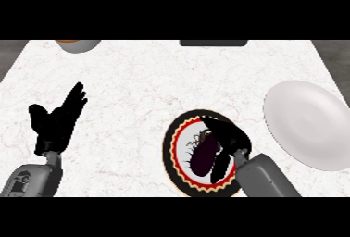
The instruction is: Pick the eggplant from the plate and place it in the plate
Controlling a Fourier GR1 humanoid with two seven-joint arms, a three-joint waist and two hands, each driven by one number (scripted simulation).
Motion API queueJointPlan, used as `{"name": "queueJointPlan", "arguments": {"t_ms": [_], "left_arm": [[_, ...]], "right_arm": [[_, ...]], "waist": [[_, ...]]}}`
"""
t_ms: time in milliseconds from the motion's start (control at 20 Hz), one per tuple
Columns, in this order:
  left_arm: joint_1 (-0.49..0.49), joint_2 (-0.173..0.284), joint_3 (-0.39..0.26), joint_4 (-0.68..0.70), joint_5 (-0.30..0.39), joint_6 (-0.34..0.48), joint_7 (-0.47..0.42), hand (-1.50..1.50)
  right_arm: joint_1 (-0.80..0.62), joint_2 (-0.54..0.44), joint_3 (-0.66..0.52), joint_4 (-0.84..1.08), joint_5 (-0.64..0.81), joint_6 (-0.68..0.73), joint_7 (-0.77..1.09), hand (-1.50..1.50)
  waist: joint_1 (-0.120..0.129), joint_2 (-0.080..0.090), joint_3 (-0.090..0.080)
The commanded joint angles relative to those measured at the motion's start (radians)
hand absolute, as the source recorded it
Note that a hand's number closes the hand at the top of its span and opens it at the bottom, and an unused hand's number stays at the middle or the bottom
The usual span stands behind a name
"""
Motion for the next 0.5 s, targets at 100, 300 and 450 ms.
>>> {"name": "queueJointPlan", "arguments": {"t_ms": [100, 300, 450], "left_arm": [[0.025, -0.010, 0.019, 0.010, -0.006, -0.026, -0.032, 0.00], [0.057, -0.016, 0.018, -0.040, -0.007, -0.031, -0.003, 0.00], [0.013, -0.011, 0.050, 0.042, -0.009, -0.055, -0.060, 0.00]], "right_arm": [[-0.059, 0.022, 0.000, 0.088, -0.004, 0.097, -0.069, 1.50], [-0.011, 0.068, 0.050, 0.115, 0.058, 0.015, -0.131, 1.50], [0.039, 0.048, 0.033, 0.026, 0.048, 0.051, -0.111, 1.50]], "waist": [[0.005, 0.007, 0.003], [0.008, 0.006, 0.003], [-0.002, 0.005, 0.003]]}}
